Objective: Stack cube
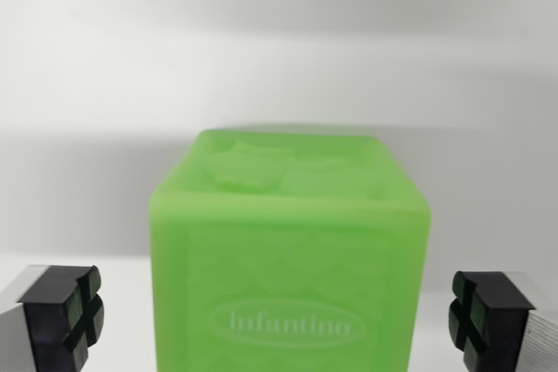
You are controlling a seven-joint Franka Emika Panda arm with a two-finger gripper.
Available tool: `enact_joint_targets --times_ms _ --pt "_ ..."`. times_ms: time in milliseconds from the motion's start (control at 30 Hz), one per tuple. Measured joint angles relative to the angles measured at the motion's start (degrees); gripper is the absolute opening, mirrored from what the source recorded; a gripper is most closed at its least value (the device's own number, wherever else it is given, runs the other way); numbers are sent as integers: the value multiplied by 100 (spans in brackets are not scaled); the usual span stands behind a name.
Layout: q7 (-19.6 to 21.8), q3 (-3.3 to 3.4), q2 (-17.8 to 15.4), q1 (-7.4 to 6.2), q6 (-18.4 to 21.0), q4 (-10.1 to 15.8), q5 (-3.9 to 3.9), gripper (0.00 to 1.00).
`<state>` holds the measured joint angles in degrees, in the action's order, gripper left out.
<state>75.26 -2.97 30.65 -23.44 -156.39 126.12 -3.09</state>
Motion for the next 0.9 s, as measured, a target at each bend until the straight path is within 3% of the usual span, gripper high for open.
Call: enact_joint_targets --times_ms 433,467,900 --pt "0 58 285 -59 -206 -81 0 100" --pt "0 59 290 -59 -209 -83 0 0" --pt "0 61 292 -59 -212 -88 0 0"
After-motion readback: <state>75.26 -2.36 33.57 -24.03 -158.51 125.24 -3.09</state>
